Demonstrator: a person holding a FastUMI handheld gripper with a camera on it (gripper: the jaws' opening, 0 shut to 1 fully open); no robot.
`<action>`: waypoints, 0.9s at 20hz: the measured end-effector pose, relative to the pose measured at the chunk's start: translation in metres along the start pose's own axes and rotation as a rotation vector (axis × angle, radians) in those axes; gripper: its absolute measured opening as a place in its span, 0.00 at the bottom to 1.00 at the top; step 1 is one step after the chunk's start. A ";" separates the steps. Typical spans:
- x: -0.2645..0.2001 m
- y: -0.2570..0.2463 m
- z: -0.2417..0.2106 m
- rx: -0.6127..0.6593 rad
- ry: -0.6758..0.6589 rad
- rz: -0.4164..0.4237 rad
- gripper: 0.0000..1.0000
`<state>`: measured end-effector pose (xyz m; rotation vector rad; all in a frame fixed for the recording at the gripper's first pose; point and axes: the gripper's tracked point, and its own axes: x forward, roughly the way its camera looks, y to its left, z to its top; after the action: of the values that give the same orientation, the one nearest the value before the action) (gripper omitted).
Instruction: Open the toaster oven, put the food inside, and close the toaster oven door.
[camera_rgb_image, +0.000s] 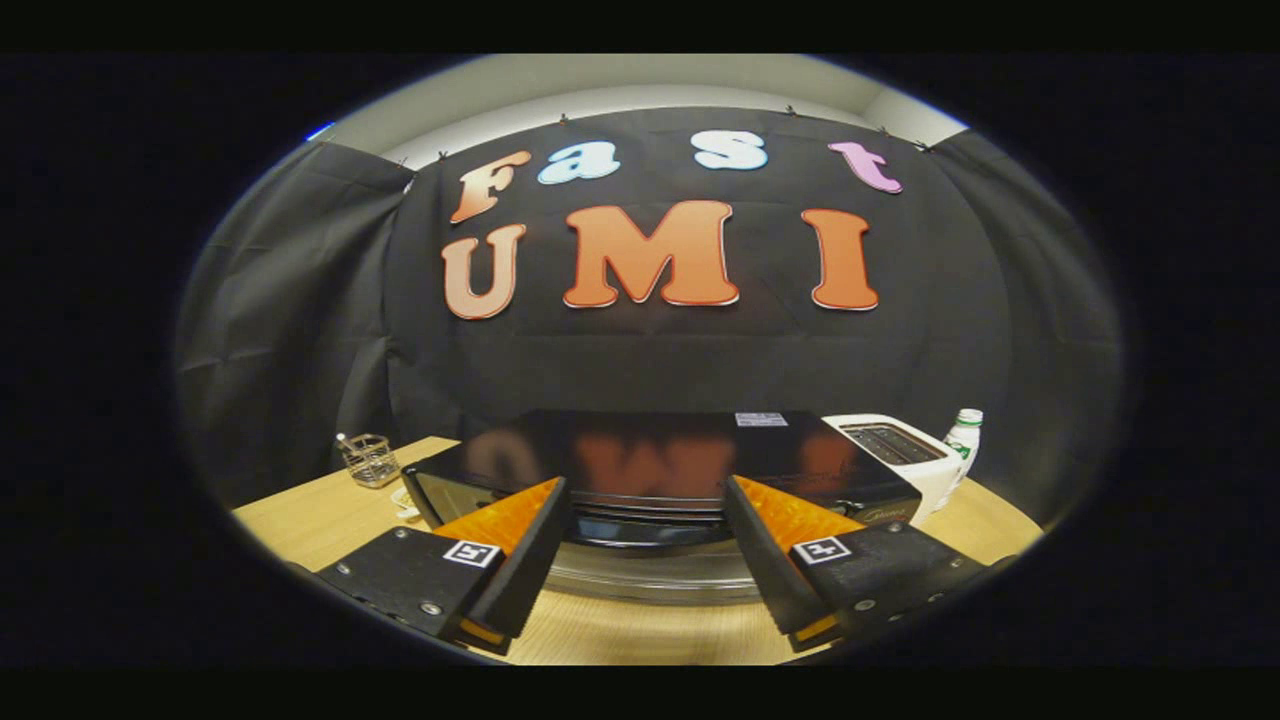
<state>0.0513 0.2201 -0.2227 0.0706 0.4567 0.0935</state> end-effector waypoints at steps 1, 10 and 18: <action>-0.007 0.001 0.000 0.014 -0.006 0.016 0.84; -0.070 0.034 -0.054 -0.025 0.211 0.191 0.80; -0.097 0.047 -0.120 0.092 0.407 0.271 0.79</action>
<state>-0.0918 0.2621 -0.2842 0.2065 0.8568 0.3573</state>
